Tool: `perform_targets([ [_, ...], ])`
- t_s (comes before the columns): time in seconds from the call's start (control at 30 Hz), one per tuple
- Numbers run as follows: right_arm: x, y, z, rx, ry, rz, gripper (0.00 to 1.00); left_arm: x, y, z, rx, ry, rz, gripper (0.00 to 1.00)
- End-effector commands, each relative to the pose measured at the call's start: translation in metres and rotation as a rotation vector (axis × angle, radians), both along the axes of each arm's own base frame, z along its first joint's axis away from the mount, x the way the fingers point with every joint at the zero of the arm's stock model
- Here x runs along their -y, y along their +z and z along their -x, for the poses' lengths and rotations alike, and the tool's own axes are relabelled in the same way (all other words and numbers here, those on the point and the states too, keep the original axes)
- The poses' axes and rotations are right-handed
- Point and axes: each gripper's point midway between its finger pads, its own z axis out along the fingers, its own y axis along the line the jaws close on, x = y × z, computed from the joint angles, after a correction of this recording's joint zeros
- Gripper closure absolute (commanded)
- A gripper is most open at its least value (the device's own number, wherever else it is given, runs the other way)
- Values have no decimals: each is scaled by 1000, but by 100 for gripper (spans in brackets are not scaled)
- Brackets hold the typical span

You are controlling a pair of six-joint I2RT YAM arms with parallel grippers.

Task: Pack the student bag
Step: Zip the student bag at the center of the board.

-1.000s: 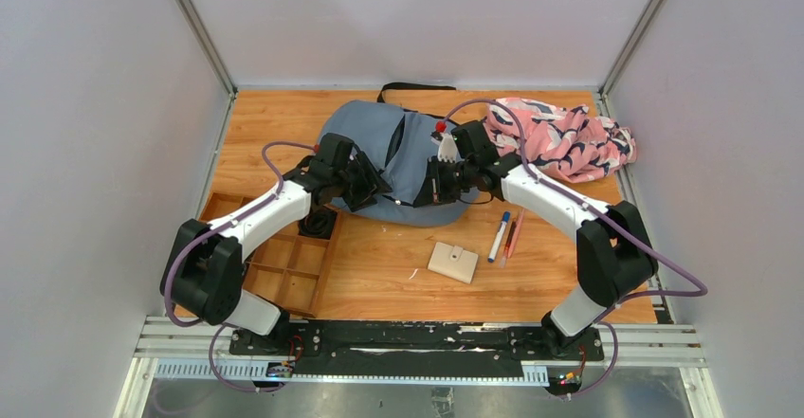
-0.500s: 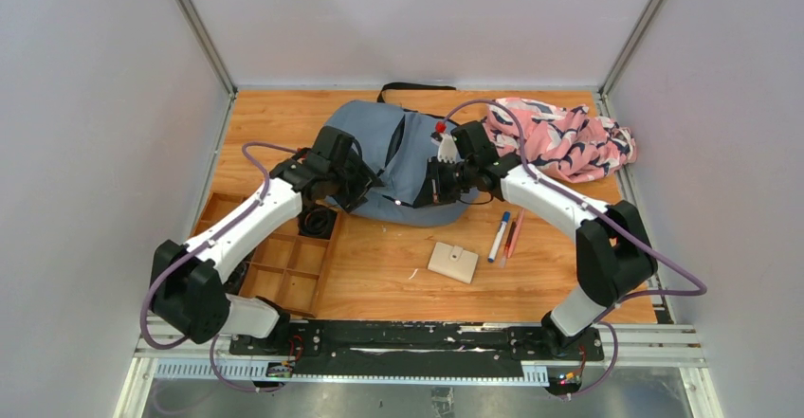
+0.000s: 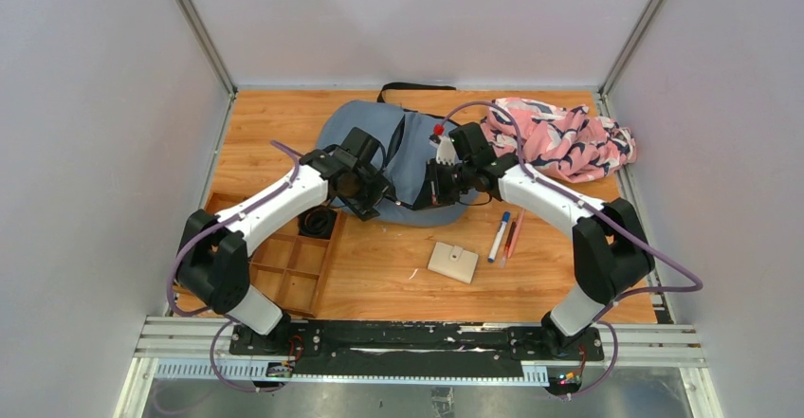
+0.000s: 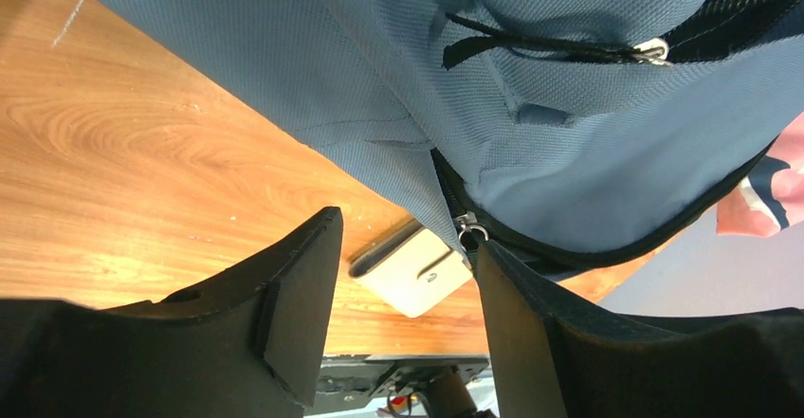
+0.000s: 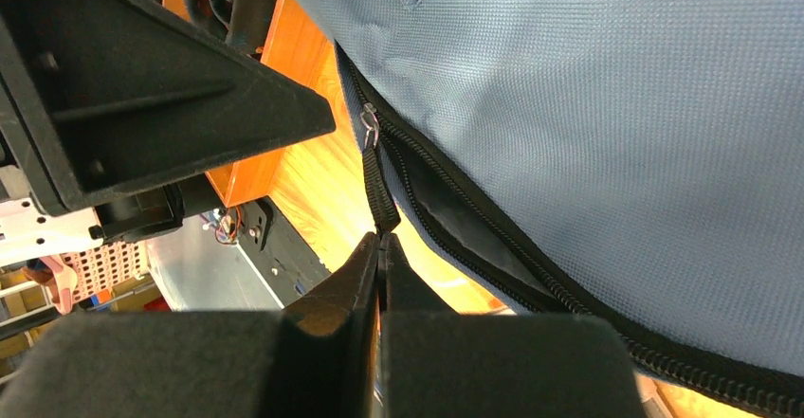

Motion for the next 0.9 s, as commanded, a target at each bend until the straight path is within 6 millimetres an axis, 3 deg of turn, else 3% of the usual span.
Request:
perform_targets([
  [0.0,-7,3,6,-16,44,-13,100,9,3,-4,-14,34,9,41],
  [0.27,-1,-4,6,-3,29,30,100,10,-8,-19,-26,79,-25,49],
  [0.57,10,4,4,61,-7,57,100,7,-16,-20,-38,81,-52,55],
  [0.7,21,19,-4,147,-71,80,100,6,-23,-19,-62,70,-54,66],
  [0.83,27,23,-9,180,-97,103,100,1,-25,-18,-62,68,-62,85],
  [0.87,28,20,-9,175,-97,112,100,-2,-25,-18,-61,67,-63,94],
])
